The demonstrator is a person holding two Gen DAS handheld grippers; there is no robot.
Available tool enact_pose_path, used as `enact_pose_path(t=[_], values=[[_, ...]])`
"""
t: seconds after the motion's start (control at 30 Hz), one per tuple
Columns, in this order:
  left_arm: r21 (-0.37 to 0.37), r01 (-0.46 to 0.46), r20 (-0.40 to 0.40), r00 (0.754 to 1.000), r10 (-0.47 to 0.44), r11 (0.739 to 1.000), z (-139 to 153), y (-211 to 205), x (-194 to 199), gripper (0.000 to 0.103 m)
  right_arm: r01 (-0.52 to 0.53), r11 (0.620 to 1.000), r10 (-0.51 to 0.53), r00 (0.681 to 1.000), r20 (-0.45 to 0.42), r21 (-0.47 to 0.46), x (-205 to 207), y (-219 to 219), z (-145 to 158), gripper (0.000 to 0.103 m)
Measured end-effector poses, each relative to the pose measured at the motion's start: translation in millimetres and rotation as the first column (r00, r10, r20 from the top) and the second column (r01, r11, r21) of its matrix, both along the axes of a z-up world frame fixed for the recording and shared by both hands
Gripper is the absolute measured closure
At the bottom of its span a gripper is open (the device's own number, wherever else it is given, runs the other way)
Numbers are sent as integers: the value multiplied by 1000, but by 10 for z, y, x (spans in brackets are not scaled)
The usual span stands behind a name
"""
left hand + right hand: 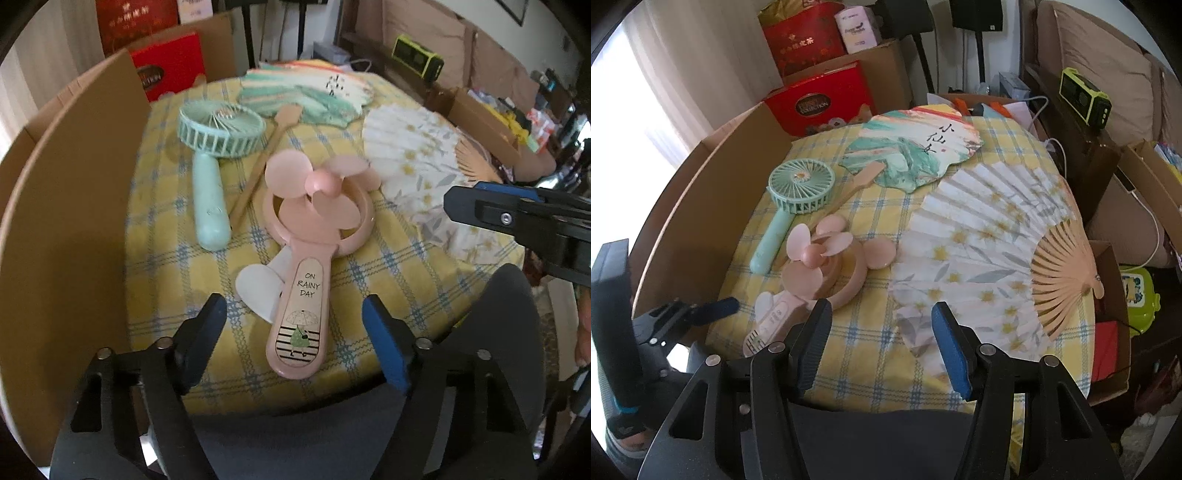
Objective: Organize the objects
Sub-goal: 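Reach the left gripper to the pink mouse-ear fan handle and grasp it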
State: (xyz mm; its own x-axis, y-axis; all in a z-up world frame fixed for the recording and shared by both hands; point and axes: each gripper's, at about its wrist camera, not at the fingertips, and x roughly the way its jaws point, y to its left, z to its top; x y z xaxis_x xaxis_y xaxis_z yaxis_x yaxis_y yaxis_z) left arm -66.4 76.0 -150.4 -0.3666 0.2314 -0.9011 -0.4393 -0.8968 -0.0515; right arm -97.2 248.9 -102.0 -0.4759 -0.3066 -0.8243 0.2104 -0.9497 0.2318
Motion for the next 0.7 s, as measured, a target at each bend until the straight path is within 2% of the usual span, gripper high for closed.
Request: enact_pose_path(t=[0.07, 0.2, 0.4, 0.57, 0.7], values=[[0, 16, 17, 1000, -16, 1000, -47, 23, -20, 40, -1, 1000, 1, 1000, 12, -16, -16, 3, -28, 45], [-6, 24, 32, 999, -24, 1000, -136, 33, -52, 41, -2, 999, 3, 999, 35, -43, -53, 2, -85, 48], [-15, 24, 5, 1000, -24, 1000, -136, 17, -53, 52, 7, 996, -1, 998, 68, -89, -96, -8, -180, 48], [9, 18, 1, 1000, -18, 1000, -131, -7, -66, 57, 7, 991, 6, 995, 95, -136, -162, -43, -248, 55], [62, 4, 44, 999, -7, 998, -115, -62, -86, 60, 22, 982, 6, 989, 148, -186, -290, -66, -368, 61]])
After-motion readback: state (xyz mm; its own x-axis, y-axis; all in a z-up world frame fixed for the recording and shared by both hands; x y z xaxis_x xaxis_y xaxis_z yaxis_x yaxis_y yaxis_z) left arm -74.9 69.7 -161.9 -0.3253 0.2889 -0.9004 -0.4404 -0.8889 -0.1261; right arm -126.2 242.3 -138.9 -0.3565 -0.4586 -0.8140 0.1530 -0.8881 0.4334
